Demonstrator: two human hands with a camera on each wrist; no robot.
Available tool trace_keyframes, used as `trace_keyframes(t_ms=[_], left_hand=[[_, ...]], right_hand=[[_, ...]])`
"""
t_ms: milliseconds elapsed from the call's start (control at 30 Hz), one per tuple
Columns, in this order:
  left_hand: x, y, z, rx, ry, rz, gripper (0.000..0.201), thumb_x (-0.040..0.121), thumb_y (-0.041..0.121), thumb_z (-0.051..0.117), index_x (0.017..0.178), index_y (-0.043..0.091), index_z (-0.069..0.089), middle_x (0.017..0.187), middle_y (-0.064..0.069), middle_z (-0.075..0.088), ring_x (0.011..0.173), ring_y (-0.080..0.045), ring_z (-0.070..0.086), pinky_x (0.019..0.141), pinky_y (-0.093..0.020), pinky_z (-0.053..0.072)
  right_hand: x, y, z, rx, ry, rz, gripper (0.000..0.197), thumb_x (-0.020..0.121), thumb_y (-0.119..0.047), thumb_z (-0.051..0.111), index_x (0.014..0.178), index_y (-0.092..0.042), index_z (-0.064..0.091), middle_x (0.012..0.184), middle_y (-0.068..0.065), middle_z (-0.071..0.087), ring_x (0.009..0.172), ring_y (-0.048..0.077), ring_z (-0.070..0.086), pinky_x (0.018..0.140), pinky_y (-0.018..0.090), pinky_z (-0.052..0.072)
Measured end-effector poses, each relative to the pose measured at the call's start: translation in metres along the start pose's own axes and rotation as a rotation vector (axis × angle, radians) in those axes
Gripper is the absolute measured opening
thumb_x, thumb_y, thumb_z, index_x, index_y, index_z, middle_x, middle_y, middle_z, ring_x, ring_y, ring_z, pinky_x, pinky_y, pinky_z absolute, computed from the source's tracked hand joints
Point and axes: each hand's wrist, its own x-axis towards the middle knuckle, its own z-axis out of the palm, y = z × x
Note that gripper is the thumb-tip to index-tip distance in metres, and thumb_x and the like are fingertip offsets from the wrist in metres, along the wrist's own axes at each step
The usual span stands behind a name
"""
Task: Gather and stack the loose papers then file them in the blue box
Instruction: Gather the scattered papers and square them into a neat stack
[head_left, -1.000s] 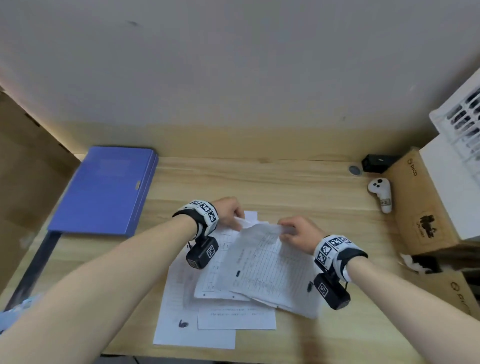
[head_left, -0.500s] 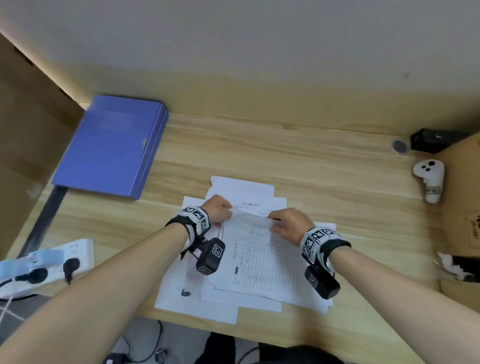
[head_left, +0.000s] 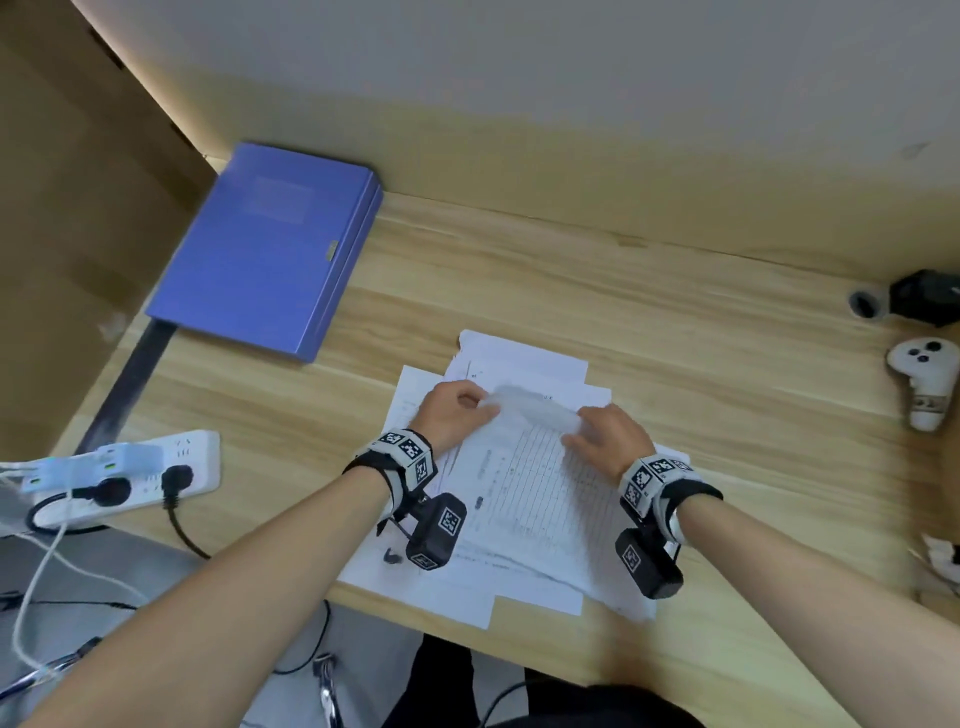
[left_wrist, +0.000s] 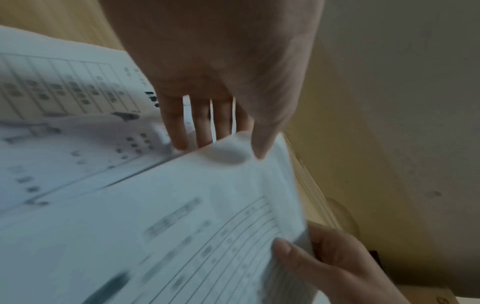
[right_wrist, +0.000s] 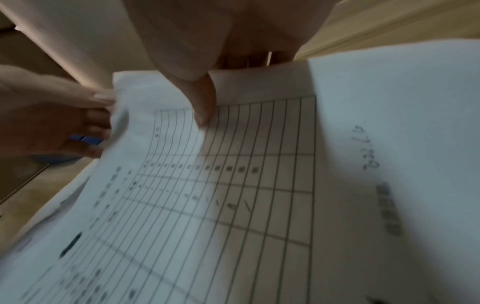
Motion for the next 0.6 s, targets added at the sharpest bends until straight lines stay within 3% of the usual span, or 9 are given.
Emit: trace_keyframes(t_ms=[100,200,300,400,433,500,600], left_hand=[[-0.005,-0.016,-0.016,0.104,0.231,-0.110,0.021,0.085,0.031,0.067,0.102,0.018,0.066,0.101,0.001,0.069,0.092,-0.019,0.064,0.085,-0.033,0.053],[-0.012,-0.039,-0.027,0.226,0.193,-0.196,0.032,0.087,0.029,0.066,0.116,0.015,0.060,0.108,-0.003,0.065,0.095,-0.023,0.063,0.088,-0.037,0.054],[-0.017,-0.049,-0.027,0.210,0.166,-0.206,0.035,0.086,0.028,0.068,0.117,0.015,0.059,0.104,-0.003,0.065,0.095,-0.026,0.065,0.087,-0.041,0.056],[-0.015,-0.047,-0.024,0.168,0.127,-0.216,0.020,0.084,0.022,0.069,0.103,0.018,0.063,0.095,0.000,0.061,0.088,-0.026,0.064,0.086,-0.040,0.057],[-0.013,-0.045,-0.023,0.177,0.110,-0.215,0.013,0.082,0.018,0.069,0.092,0.021,0.061,0.089,0.000,0.058,0.079,-0.026,0.060,0.083,-0.038,0.057],[-0.011,-0.047,-0.020,0.208,0.084,-0.216,0.018,0.076,0.011,0.065,0.075,0.022,0.051,0.078,-0.001,0.048,0.068,-0.019,0.046,0.068,-0.032,0.048],[-0.009,-0.055,-0.020,0.216,0.079,-0.211,0.018,0.072,0.010,0.062,0.066,0.021,0.048,0.071,-0.002,0.047,0.065,-0.017,0.042,0.063,-0.030,0.038]], right_hand=[[-0.009,0.007,0.000,0.170,0.090,0.160,0.024,0.095,-0.032,0.054,0.096,-0.008,0.056,0.091,0.011,0.066,0.080,0.029,0.061,0.067,0.037,0.049],[-0.018,0.012,0.006,0.264,0.160,0.318,0.024,0.094,-0.025,0.056,0.106,-0.004,0.054,0.098,0.016,0.065,0.076,0.027,0.056,0.063,0.034,0.045],[-0.023,0.009,0.015,0.419,0.198,0.514,0.045,0.085,-0.027,0.065,0.121,-0.007,0.047,0.105,0.012,0.062,0.087,0.032,0.061,0.073,0.039,0.052],[-0.022,0.000,0.027,0.382,0.169,0.566,0.050,0.076,-0.035,0.074,0.112,-0.008,0.051,0.097,0.008,0.062,0.084,0.030,0.060,0.067,0.035,0.049],[-0.022,-0.003,0.029,0.373,0.152,0.557,0.046,0.075,-0.036,0.076,0.105,-0.007,0.055,0.094,0.008,0.064,0.081,0.029,0.060,0.063,0.032,0.047],[-0.023,-0.008,0.033,0.441,0.155,0.540,0.032,0.073,-0.032,0.075,0.093,-0.009,0.064,0.087,0.007,0.069,0.071,0.023,0.062,0.055,0.027,0.046],[-0.028,-0.002,0.030,0.539,0.258,0.528,0.017,0.077,-0.026,0.071,0.086,-0.012,0.067,0.081,0.007,0.070,0.061,0.019,0.059,0.051,0.025,0.043]])
